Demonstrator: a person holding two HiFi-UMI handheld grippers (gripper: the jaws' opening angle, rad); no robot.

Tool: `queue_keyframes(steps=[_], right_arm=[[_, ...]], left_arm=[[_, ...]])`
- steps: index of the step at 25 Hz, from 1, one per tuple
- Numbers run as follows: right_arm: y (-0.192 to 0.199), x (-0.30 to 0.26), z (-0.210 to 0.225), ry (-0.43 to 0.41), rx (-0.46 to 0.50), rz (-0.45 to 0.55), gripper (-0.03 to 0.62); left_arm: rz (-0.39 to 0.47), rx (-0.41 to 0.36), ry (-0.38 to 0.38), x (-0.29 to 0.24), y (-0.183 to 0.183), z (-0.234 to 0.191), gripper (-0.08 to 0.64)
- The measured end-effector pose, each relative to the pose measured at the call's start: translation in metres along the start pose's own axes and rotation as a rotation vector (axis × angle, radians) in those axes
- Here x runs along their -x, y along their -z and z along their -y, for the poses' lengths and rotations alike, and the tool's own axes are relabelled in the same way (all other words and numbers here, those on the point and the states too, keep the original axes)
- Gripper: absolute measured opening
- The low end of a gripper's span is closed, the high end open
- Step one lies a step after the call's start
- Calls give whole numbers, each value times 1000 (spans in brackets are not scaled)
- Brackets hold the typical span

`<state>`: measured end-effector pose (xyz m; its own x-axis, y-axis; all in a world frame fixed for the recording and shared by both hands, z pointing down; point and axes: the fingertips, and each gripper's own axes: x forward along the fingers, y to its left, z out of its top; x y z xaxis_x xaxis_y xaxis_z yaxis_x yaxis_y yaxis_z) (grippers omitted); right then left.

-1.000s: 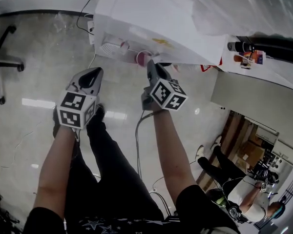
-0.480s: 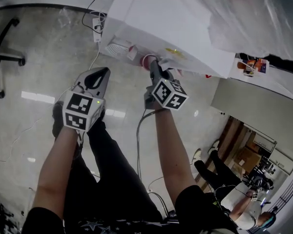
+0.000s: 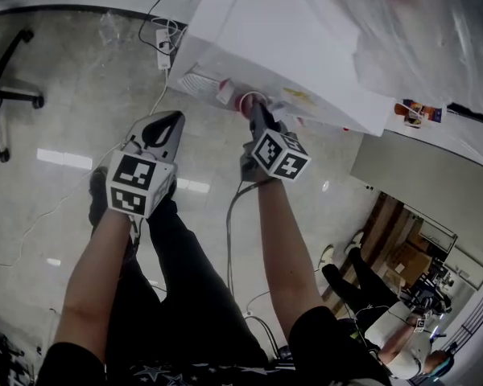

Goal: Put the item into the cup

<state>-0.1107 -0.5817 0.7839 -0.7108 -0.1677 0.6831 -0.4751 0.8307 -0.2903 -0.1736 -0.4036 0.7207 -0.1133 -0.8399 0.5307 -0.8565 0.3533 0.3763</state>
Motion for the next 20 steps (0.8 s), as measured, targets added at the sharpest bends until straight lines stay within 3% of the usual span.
queue_keyframes(steps=[6, 7, 8, 15, 20], right_arm=[[1, 2, -1, 4, 11, -8, 17], [2, 3, -2, 1, 10, -10, 82], [3, 4, -3, 1, 8, -11, 86], [6, 22, -15, 30, -18, 19, 86], [9, 50, -26, 71, -59, 54, 86]], left_arm=[[-8, 10, 1, 2, 0, -1, 9], [-9, 13, 3, 2, 1, -1, 9], [-8, 15, 5, 3, 2, -1, 9], [-11, 26, 25, 18, 5, -6, 8], [-41, 2, 97, 35, 0, 0, 9]])
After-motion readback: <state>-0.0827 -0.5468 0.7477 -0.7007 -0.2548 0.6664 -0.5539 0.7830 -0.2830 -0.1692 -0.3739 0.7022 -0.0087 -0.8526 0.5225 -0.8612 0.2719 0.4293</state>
